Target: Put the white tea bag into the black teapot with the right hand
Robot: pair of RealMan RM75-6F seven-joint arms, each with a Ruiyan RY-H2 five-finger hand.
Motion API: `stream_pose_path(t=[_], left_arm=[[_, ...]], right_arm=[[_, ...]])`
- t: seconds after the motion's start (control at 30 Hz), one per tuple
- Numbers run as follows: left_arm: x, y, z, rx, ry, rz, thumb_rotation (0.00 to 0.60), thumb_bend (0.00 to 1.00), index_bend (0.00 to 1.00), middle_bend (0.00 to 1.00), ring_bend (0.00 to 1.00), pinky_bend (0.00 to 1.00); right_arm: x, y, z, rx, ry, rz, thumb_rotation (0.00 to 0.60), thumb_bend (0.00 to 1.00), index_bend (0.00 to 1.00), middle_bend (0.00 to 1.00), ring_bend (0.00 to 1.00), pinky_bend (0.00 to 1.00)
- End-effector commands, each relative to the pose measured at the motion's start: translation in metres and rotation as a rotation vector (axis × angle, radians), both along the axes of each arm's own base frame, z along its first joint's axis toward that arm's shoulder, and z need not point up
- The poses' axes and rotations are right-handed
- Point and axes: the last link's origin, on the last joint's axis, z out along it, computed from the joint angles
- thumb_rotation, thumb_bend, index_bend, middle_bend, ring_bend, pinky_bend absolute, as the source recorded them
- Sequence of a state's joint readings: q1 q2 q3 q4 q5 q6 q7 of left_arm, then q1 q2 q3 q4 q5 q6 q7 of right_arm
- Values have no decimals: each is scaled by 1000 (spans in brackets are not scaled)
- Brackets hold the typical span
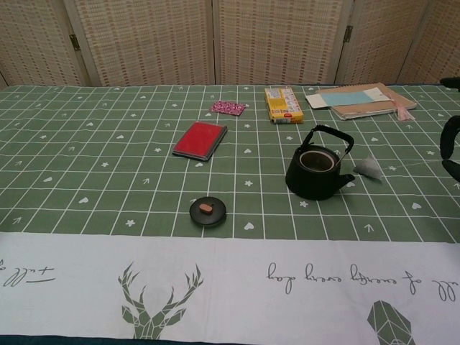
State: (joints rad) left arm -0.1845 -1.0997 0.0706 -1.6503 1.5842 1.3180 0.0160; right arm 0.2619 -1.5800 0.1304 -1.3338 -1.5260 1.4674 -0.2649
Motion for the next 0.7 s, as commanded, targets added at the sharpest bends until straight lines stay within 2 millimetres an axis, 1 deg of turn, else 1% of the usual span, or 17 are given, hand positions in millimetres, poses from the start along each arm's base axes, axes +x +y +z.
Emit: stream_pose_path(t=[0.03, 0.27, 0.37, 0.53, 0.7], left_arm=[[0, 0, 0, 0, -2, 1, 600, 358, 0, 0, 0, 70], [-3, 4, 3, 1, -15, 17, 600, 357, 0, 0, 0, 70], [-2, 4, 5, 1, -26, 14, 600, 358, 0, 0, 0, 70], [-3, 4, 9, 1, -48, 16, 600, 357, 0, 0, 0, 70], [-4, 6, 12, -5, -70, 25, 600, 357, 0, 0, 0, 70]], right_arm=[[30, -10, 24, -38, 13, 28, 600, 445, 637, 0, 0, 0], [73, -18, 40, -51, -3, 41, 600, 444, 637, 0, 0, 0], [87, -21, 46, -61, -12, 49, 600, 444, 637, 0, 0, 0], [108, -27, 49, -61, -31, 58, 600, 444, 637, 0, 0, 0], [126, -37, 48, -55, -38, 60, 600, 444, 637, 0, 0, 0]])
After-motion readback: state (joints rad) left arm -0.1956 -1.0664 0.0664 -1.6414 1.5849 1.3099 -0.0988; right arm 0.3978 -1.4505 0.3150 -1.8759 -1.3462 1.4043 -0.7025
